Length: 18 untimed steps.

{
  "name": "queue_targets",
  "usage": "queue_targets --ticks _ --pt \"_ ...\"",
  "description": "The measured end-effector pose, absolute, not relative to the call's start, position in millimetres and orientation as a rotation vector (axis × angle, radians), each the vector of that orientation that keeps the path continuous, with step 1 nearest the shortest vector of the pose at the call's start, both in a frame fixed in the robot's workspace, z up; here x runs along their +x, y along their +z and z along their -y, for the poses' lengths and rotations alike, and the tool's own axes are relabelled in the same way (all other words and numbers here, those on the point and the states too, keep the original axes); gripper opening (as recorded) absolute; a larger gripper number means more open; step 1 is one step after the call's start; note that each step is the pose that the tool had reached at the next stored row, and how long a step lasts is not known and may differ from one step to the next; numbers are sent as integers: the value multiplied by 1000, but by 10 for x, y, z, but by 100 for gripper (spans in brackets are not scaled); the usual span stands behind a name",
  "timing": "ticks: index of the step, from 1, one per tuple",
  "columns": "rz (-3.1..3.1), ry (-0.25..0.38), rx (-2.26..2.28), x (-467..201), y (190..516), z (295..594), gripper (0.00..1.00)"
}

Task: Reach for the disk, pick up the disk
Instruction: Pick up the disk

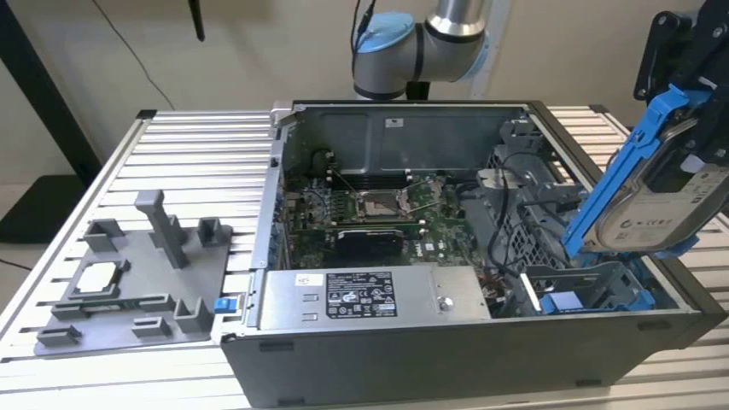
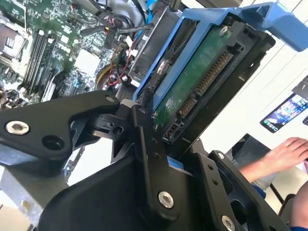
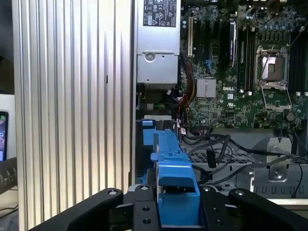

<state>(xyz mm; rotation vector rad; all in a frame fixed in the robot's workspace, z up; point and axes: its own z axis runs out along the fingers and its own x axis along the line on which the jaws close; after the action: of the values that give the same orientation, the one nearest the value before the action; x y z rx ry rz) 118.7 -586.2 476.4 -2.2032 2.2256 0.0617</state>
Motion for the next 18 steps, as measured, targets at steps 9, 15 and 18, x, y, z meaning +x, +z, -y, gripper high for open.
queue_targets --ticks 9,15,18 --pt "-2224 59 -2203 1167 4630 5862 0" --pt "-2224 59 -2202 1160 4617 5863 0" --pt "-2224 59 -2202 1154 4574 5863 0"
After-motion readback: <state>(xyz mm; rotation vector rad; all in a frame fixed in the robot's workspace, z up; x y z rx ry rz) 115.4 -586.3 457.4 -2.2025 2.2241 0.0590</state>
